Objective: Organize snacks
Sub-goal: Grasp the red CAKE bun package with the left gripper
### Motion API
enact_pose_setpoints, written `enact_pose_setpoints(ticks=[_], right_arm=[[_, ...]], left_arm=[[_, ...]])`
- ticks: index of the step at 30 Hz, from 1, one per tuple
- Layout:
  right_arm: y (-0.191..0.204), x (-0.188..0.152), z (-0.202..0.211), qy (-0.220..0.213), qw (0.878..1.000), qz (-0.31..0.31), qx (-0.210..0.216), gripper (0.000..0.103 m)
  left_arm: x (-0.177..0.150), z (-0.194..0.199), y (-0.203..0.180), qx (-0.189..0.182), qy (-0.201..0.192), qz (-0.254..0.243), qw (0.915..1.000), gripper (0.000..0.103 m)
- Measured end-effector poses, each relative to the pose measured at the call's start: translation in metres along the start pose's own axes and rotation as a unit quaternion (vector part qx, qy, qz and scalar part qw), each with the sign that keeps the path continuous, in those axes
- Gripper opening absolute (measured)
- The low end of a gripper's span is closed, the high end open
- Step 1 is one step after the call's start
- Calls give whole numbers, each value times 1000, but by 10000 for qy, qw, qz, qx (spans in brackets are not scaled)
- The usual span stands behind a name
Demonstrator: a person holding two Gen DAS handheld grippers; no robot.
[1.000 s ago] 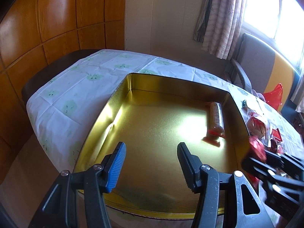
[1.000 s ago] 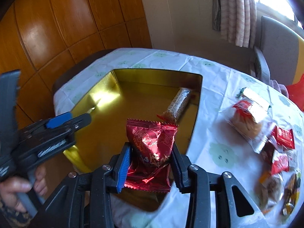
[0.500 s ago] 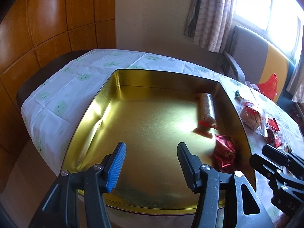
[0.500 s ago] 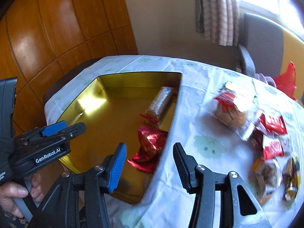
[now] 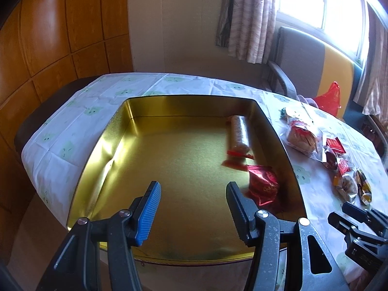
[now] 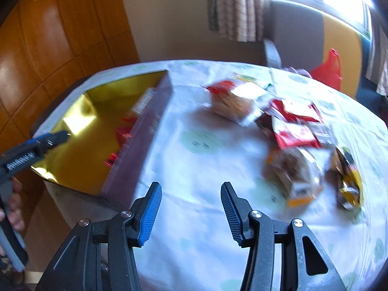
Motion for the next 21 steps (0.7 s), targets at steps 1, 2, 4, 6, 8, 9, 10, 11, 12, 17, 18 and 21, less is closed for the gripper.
enact_pose_setpoints(ticks=[1,2,4,6,8,9,10,11,12,17,18,21], right_arm=[[-6,-4,0,31,10000,-54,-46,52],[-13,-7,0,66,9999,-116,-88,52],[-26,-14,1,115,9995,-232,-170,52],[-38,-20,3,139,9990,-319,-268,52],[-47,-27,3,171,9985,-357,-370,52],[-50,-28,2,188,9983,-362,-415,52],[-53,-31,2,209,9980,-367,-465,52],[-56,-34,1,226,9978,-376,-505,52],[-60,-36,1,240,9975,-387,-538,52],[-67,-47,-1,325,9970,-413,-574,52],[-67,-48,-2,304,9971,-403,-564,52],[-64,-48,-3,274,9976,-295,-563,55]], left_arm=[[0,0,-1,-9,11,-12,10000,57],[-1,0,-3,-6,18,-37,10000,57],[-2,-1,-6,-11,30,-77,10000,57],[-3,-1,-10,-25,45,-134,9999,57],[-3,-1,-14,-28,48,-193,9998,57],[-3,-1,-16,-34,49,-226,9997,57],[-3,0,-18,-40,44,-252,9997,57],[-3,0,-20,-50,47,-278,9996,57],[-3,0,-22,-57,52,-304,9995,57],[-2,1,-35,-92,75,-488,9987,57],[-1,0,-38,-105,83,-527,9985,57],[3,0,-50,-197,98,-687,9974,57]])
Point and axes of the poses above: each gripper's, at about its wrist camera, not at the fingertips, and z roughly against the way its jaws point, y to its left, x to its top, the point moved 6 cm from there along -z, roughly the way its jaws point, and after that the axes turned 3 degrees about -x, right-handed, at the moved point
